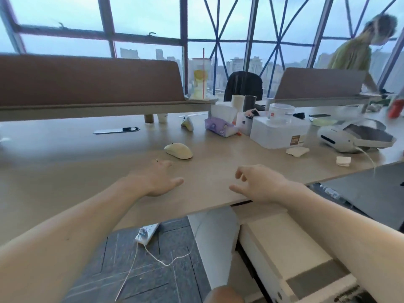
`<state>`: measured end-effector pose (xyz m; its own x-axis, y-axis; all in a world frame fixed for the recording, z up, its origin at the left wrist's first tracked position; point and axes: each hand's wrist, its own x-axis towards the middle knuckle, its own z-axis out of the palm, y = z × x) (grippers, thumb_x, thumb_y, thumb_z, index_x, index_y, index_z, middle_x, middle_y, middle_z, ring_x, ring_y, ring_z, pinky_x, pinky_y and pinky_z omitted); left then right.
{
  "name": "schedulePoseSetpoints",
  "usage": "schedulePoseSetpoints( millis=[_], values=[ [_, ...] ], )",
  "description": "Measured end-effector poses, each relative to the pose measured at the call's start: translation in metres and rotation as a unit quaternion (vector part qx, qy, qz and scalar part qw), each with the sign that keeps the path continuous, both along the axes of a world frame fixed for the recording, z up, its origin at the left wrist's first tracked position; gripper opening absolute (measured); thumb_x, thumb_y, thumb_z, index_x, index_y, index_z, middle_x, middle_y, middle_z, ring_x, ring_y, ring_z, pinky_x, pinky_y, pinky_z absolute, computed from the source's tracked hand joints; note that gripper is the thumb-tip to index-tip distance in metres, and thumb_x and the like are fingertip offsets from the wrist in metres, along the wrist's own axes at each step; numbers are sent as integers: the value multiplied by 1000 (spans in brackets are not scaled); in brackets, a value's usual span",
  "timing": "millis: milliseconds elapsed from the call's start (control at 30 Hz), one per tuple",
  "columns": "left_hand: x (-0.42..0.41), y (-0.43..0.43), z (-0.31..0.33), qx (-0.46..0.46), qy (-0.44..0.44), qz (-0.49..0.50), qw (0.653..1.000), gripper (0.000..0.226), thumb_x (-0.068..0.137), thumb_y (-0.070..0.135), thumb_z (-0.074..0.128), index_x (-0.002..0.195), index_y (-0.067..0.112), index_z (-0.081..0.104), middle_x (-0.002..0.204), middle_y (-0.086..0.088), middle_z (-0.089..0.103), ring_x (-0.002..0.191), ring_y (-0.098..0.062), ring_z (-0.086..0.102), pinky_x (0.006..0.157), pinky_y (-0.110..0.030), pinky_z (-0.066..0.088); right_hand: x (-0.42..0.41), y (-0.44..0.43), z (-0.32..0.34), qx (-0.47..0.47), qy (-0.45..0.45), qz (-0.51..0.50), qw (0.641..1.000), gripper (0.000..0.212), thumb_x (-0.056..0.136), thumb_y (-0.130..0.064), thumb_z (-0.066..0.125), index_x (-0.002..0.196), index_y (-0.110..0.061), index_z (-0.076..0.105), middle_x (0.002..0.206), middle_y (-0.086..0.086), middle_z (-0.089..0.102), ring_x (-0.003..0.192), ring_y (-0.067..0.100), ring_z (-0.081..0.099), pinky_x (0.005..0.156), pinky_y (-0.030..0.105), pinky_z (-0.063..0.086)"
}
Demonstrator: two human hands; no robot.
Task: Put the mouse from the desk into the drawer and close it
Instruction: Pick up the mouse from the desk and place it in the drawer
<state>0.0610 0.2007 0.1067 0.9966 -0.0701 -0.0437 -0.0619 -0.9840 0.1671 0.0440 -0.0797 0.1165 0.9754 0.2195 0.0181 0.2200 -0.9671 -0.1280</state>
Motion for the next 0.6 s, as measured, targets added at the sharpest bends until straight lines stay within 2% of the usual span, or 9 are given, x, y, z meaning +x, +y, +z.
schedulePoseSetpoints(
  millis=[100,167,233,333,467,600],
  values=[
    [13,31,-19,-19,22,49,998,88,86,74,48,156,25,29,163,-10,30,148,-29,31,119,-42,28,32,36,-4,-13,-5,28,1000,57,87,-63,49,130,-26,54,131,1,60,121,25,54,97,40,45],
    [20,45,-31,-14,9,68,998,94,78,83,39,155,29,33,162,-7,31,147,-29,32,118,-49,27,53,57,-9,-14,-8,43,999,57,86,-64,49,130,-27,53,132,2,59,120,25,54,98,42,45],
    [25,53,-43,-5,-10,80,997,98,74,89,25,154,34,31,165,-3,27,151,-27,24,120,-59,17,74,75,-14,-10,-12,57,998,57,86,-63,50,131,-28,52,132,3,58,120,26,54,97,43,46],
    [35,56,-55,-4,-31,90,995,94,76,89,18,156,40,22,168,5,17,155,-21,10,119,-64,4,104,97,-16,12,-30,79,996,57,87,-59,53,134,-27,49,134,2,57,123,25,52,96,41,46],
    [48,55,-58,18,-30,98,995,92,77,89,15,156,43,17,169,9,11,156,-17,4,116,-68,1,148,124,-25,78,-59,126,987,64,86,-55,58,141,-28,41,137,5,50,129,26,46,102,40,40],
    [53,57,-65,16,-35,99,994,93,75,91,12,156,44,15,170,10,8,156,-16,2,116,-69,-2,187,150,-44,104,-74,156,980,67,83,-53,61,143,-35,37,143,3,43,133,27,38,107,44,36]
  ],
)
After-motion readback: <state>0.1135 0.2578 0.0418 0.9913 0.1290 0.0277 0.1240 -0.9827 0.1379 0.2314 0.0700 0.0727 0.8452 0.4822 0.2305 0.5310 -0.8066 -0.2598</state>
